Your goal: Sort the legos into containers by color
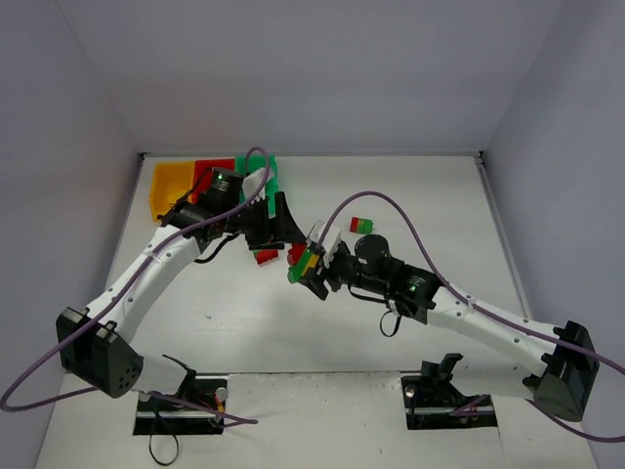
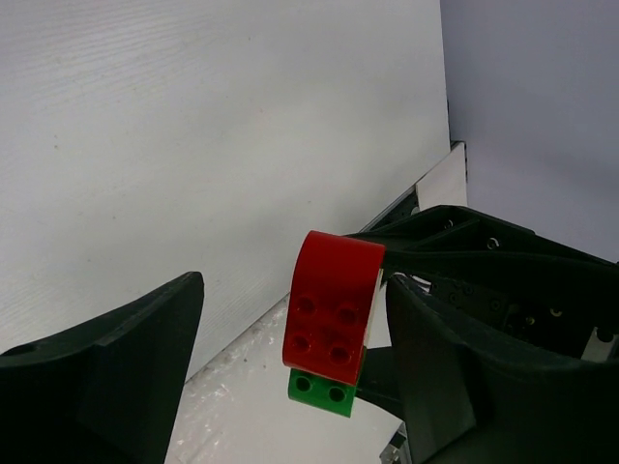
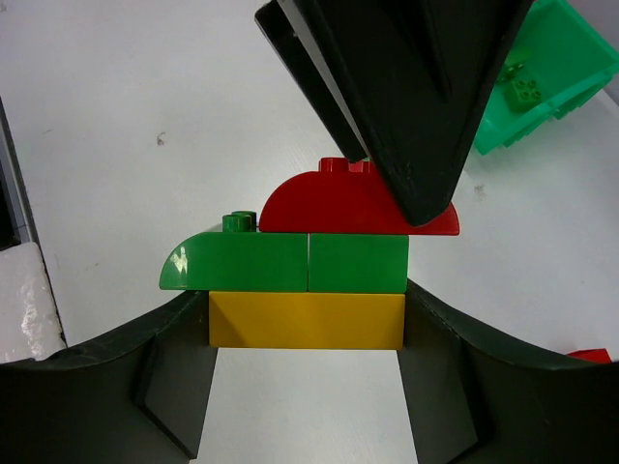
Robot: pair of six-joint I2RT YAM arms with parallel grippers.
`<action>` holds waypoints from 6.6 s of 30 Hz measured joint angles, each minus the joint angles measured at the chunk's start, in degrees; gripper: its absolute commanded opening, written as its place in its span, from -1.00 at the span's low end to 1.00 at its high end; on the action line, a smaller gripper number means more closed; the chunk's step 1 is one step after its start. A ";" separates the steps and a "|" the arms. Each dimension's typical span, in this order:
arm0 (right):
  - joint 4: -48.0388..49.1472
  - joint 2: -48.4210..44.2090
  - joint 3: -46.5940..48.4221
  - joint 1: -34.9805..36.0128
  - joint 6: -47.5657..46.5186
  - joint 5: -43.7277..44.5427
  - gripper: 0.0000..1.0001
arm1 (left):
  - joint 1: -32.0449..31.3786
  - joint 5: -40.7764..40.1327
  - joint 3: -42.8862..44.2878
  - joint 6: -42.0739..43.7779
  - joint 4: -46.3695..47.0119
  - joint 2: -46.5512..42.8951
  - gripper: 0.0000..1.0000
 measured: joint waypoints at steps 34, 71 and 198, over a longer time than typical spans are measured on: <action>2.91 -3.80 -3.54 -3.30 -1.46 -3.65 -1.00 | -1.22 5.64 1.97 -2.19 3.67 2.40 -1.00; -0.55 3.19 -1.03 -6.36 -2.69 -2.34 -1.00 | 22.58 -34.56 35.34 18.16 -3.58 41.00 0.04; -0.70 6.38 5.75 -13.51 -5.18 -15.98 -1.00 | 4.79 -3.87 18.12 12.55 1.68 15.26 0.40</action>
